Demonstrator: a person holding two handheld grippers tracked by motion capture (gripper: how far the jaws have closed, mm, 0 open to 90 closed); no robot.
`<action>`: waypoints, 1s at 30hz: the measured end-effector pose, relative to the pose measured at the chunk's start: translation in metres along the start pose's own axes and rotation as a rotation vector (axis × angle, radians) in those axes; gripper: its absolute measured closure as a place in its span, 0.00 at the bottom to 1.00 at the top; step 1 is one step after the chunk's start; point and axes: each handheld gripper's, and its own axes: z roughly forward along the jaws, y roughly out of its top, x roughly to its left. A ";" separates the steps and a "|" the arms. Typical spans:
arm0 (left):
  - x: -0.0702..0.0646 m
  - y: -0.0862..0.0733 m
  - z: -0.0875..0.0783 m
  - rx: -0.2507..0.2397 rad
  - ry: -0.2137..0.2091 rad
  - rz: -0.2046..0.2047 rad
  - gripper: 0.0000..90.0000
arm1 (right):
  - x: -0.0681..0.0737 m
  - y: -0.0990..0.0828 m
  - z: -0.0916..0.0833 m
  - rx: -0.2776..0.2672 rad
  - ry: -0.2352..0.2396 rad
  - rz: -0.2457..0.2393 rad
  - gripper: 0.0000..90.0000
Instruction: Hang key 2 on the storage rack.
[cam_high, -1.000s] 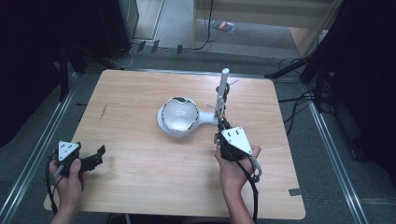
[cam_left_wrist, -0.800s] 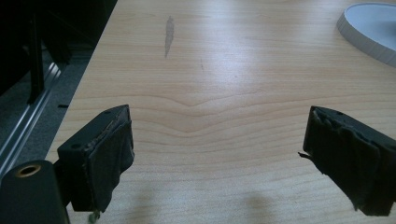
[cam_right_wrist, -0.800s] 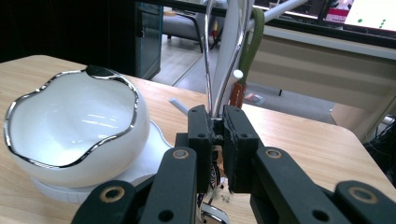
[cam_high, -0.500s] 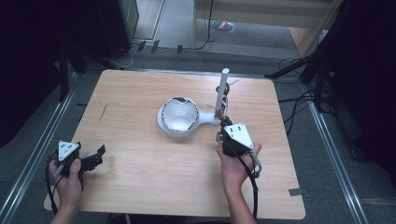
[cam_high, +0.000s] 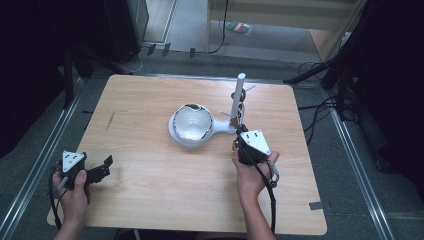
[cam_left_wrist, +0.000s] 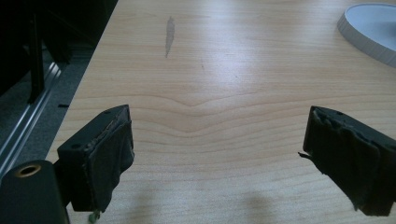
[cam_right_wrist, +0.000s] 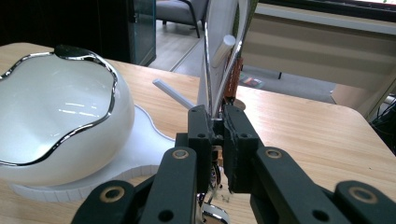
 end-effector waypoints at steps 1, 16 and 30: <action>0.000 0.000 0.000 0.000 0.000 0.000 0.10 | 0.000 0.000 0.001 0.003 0.003 0.000 0.92; 0.000 0.000 0.000 0.001 -0.001 -0.001 0.10 | 0.000 -0.005 0.016 0.043 0.006 0.006 0.92; 0.000 0.000 0.000 0.001 -0.001 -0.001 0.10 | 0.002 -0.009 0.029 0.071 0.011 0.007 0.92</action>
